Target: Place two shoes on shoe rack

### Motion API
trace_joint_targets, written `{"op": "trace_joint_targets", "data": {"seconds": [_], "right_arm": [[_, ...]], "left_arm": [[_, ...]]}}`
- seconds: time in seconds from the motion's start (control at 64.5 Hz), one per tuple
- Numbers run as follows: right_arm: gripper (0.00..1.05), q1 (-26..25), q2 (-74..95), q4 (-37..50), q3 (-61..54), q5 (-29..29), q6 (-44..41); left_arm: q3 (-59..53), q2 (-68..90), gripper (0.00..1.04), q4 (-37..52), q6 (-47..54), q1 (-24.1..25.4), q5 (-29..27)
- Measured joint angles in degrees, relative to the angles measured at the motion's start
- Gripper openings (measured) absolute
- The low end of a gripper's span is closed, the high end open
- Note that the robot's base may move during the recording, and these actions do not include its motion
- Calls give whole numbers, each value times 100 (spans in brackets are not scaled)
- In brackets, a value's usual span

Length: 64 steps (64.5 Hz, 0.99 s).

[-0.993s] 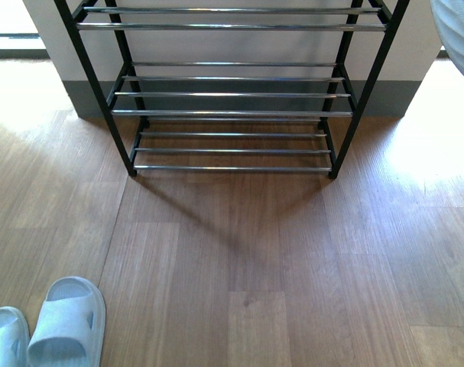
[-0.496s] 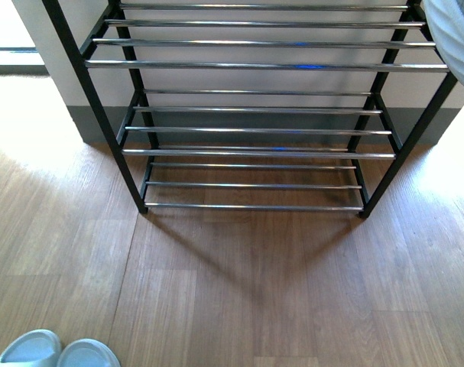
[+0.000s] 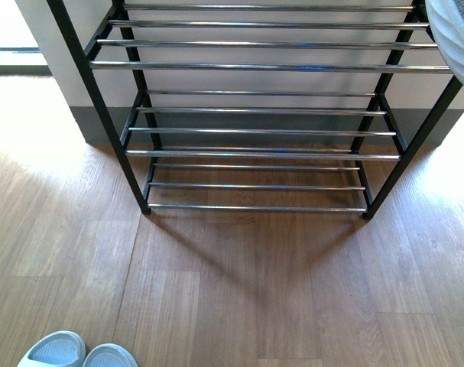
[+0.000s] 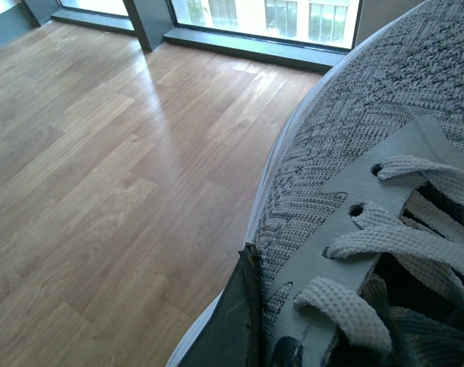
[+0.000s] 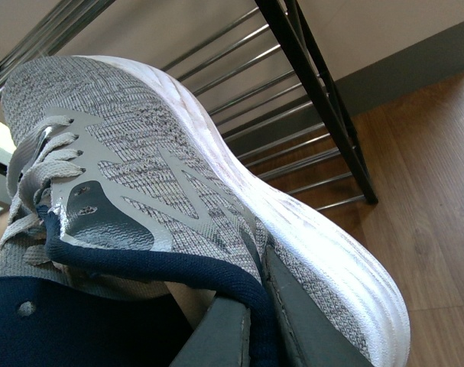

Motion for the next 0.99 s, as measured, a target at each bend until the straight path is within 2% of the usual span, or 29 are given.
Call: {"op": "trace_joint_targets", "data": {"seconds": [0.993], "right_arm": [[2, -7, 2, 0, 0, 92, -31]], "left_arm": [[0, 4, 2, -2, 2, -11, 68]]}}
